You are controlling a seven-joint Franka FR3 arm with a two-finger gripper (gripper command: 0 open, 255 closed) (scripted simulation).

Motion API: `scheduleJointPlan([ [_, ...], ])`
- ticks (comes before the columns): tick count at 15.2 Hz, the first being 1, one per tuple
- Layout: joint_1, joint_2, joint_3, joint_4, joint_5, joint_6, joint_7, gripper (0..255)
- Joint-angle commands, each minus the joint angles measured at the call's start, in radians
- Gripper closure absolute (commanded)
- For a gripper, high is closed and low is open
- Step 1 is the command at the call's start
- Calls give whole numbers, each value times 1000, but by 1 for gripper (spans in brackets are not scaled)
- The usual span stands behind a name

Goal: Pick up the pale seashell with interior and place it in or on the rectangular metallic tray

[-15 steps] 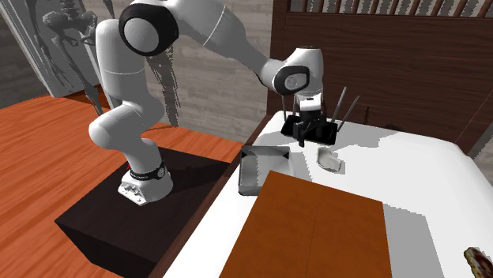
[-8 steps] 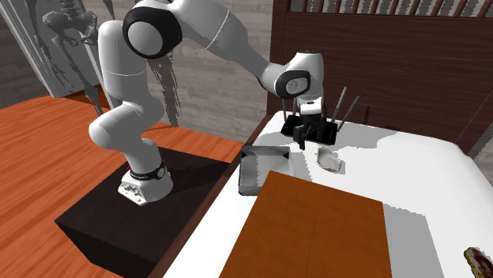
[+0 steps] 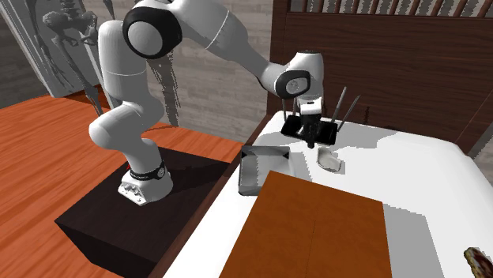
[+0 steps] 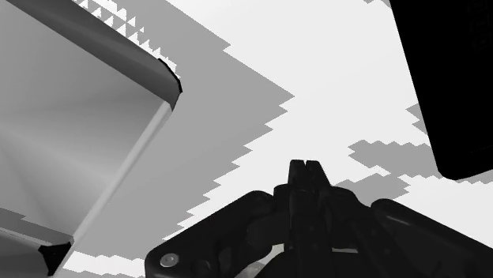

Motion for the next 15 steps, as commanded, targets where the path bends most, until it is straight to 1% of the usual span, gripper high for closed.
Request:
scheduleJointPlan([
  [1, 0, 0, 0, 0, 0, 0, 0, 255],
  [4, 0, 0, 0, 0, 0, 0, 0, 255],
  [5, 0, 0, 0, 0, 0, 0, 0, 0],
  [7, 38, 77, -51, 130, -3, -107, 190, 0],
  [10, 74, 177, -125, 303, 32, -249, 441, 0],
  [12, 81, 229, -169, 397, 71, -329, 598, 0],
  [14, 78, 267, -212, 464, 120, -393, 750, 0],
  [15, 77, 270, -216, 469, 126, -399, 766, 0],
])
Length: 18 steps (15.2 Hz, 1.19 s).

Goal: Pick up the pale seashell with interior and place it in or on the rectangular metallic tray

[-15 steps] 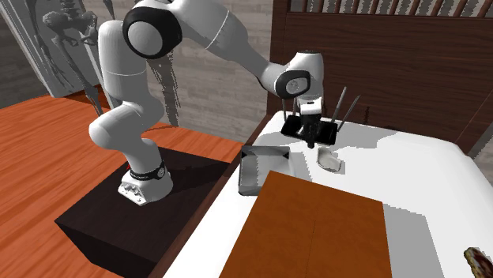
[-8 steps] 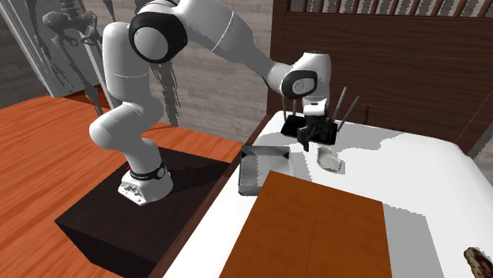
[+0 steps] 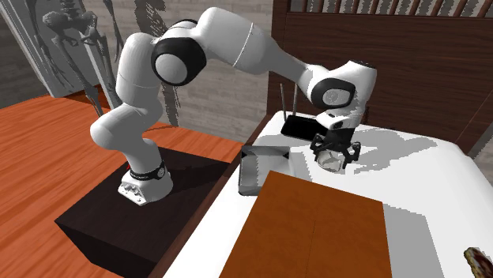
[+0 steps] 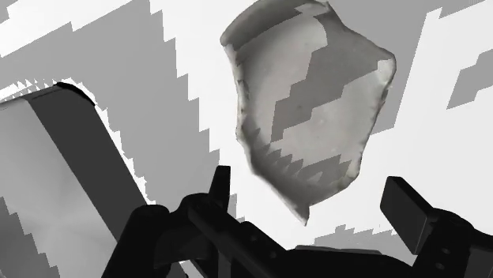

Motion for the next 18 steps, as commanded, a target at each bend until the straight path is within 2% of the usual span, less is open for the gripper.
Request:
scheduleJointPlan([
  [1, 0, 12, -13, 9, 15, -9, 57, 0],
  [7, -1, 43, -21, -34, 2, 63, 66, 0],
  [15, -1, 43, -21, -34, 2, 63, 66, 0],
  [16, -1, 43, -21, -34, 2, 63, 66, 255],
  [18, -1, 43, -21, -34, 2, 63, 66, 255],
])
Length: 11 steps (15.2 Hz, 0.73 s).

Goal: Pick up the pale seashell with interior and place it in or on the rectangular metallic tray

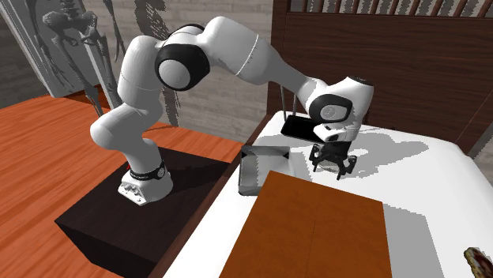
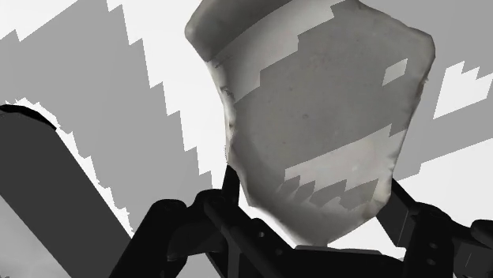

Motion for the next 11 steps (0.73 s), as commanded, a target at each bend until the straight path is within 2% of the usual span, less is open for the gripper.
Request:
scheduleJointPlan([
  [1, 0, 1, 0, 0, 0, 0, 0, 255],
  [7, 0, 0, 0, -1, 0, 1, 0, 255],
  [11, -2, -24, 6, 17, 9, -40, -6, 255],
])
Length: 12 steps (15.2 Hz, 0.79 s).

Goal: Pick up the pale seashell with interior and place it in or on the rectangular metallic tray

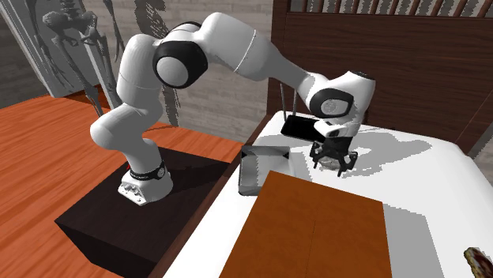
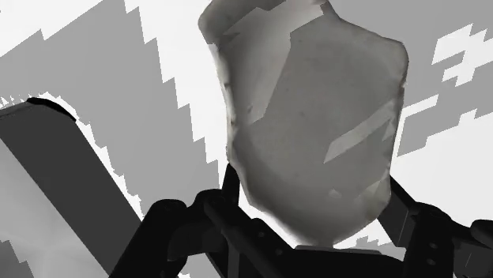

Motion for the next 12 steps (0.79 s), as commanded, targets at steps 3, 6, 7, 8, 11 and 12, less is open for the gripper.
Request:
scheduleJointPlan([
  [3, -1, -19, 4, 25, 8, -43, -7, 255],
  [6, -2, -34, 7, 43, 14, -76, -11, 255],
  [7, -2, -38, 8, 50, 15, -87, -13, 255],
  [8, -2, -43, 9, 57, 17, -98, -14, 255],
  [11, -2, -42, 9, 57, 17, -97, -14, 0],
  [12, -7, -26, 27, 68, 36, -90, -55, 0],
])
